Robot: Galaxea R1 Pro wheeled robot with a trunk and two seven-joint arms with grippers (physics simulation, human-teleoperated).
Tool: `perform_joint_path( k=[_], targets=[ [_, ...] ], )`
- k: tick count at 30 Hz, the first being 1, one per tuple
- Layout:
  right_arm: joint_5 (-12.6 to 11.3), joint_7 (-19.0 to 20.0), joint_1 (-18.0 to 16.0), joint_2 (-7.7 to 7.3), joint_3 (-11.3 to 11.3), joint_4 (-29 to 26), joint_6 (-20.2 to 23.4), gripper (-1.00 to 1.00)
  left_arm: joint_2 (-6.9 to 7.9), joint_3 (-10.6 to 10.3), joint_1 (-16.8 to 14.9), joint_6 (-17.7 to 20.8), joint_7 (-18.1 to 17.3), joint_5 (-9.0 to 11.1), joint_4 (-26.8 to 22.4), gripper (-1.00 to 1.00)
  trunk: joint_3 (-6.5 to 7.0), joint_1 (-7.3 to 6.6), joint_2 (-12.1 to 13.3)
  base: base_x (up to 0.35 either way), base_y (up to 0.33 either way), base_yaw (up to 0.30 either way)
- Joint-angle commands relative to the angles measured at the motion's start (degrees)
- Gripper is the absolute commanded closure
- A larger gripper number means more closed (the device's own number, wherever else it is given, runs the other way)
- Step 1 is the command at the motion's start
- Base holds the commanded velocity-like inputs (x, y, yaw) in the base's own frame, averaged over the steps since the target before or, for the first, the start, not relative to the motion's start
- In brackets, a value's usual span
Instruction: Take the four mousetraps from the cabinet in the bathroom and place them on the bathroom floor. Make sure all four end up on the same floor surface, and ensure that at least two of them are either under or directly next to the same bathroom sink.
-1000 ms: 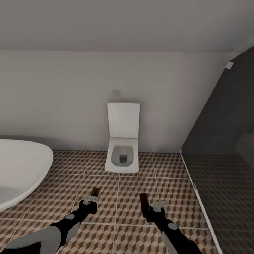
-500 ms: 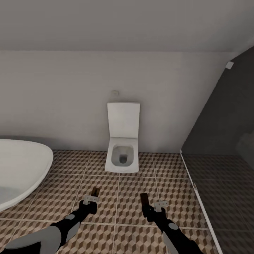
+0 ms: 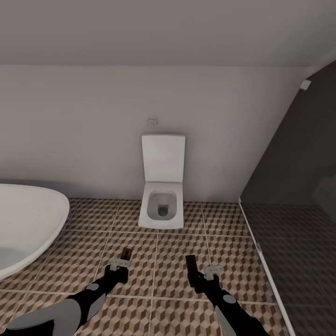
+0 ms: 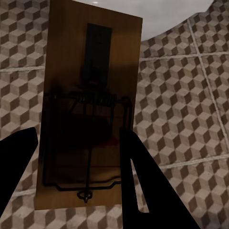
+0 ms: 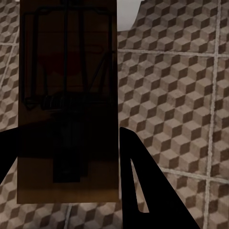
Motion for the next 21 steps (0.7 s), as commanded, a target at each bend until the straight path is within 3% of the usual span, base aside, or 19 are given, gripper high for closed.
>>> perform_joint_path(
  k=[1,18,21],
  targets=[
    [-0.77,0.22,-0.05,-0.02,0.18,0.06,-0.2,1.0,0.04,-0.35,-0.03,-0.07,-0.14,0.59,-0.07,1.0,-0.26,0.24,-0.49,0.0,0.0,0.0],
    [-0.77,-0.08,-0.05,-0.04,0.07,0.06,-0.03,1.0,0.04,-0.36,-0.03,-0.07,-0.15,0.57,-0.07,1.0,-3.98,3.98,-7.31,0.0,0.0,0.0],
    [-0.76,-0.08,-0.05,-0.7,0.02,0.06,-0.03,1.0,0.04,-0.36,-0.03,-0.07,-0.14,0.57,-0.07,1.0,-4.79,4.63,-8.51,0.0,0.0,0.0]
  ],
)
